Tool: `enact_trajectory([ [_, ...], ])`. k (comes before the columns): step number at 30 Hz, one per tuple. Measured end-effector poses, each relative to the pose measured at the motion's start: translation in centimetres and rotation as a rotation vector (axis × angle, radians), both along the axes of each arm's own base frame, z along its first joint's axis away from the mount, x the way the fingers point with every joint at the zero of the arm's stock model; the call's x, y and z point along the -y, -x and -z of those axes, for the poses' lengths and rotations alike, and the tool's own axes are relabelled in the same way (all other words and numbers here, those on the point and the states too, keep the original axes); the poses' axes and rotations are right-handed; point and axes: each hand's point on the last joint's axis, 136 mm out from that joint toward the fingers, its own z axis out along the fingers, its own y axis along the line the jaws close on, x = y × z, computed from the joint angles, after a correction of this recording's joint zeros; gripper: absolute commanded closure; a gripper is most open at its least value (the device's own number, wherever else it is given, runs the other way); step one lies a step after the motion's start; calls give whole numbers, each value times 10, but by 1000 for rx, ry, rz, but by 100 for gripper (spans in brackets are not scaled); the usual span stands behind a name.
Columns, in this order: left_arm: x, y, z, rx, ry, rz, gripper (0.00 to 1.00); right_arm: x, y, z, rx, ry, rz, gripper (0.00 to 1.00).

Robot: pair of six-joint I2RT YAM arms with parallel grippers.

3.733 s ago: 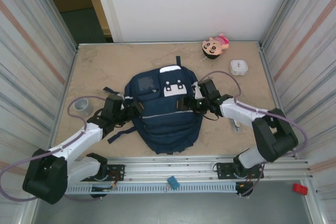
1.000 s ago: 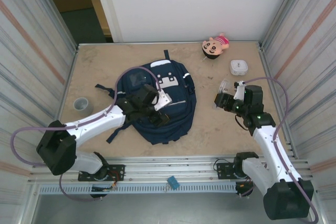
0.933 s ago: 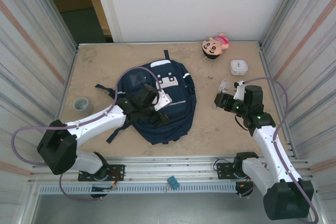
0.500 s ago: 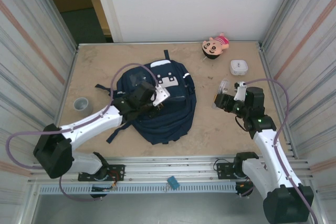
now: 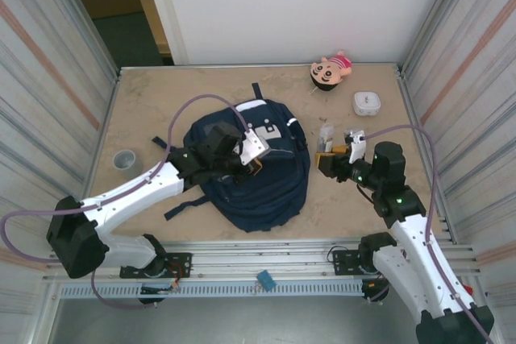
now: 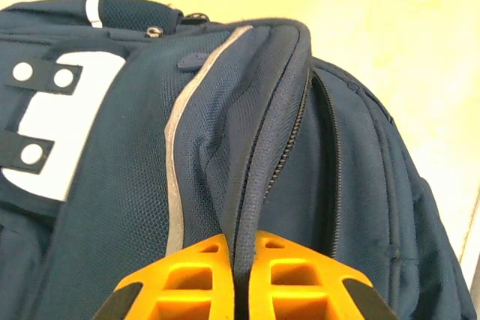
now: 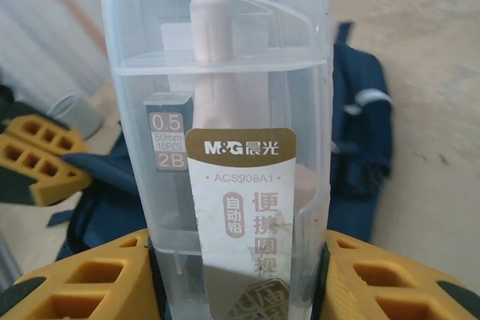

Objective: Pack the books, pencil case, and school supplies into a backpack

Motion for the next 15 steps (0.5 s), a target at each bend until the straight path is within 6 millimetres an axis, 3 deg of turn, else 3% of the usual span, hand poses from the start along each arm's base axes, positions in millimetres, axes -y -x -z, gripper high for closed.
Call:
enact_trajectory([
  [5,-2,3,-21,-15,62,-12,100,-26,15,-12,139,49,-162,53],
  [9,-14,-4,-31,-56,119,-53,100,-55,38,-15,298,143,-339,52],
  [15,-25,-15,-37,-123,208,-103,100,-90,58,4,469,346,-540,52],
])
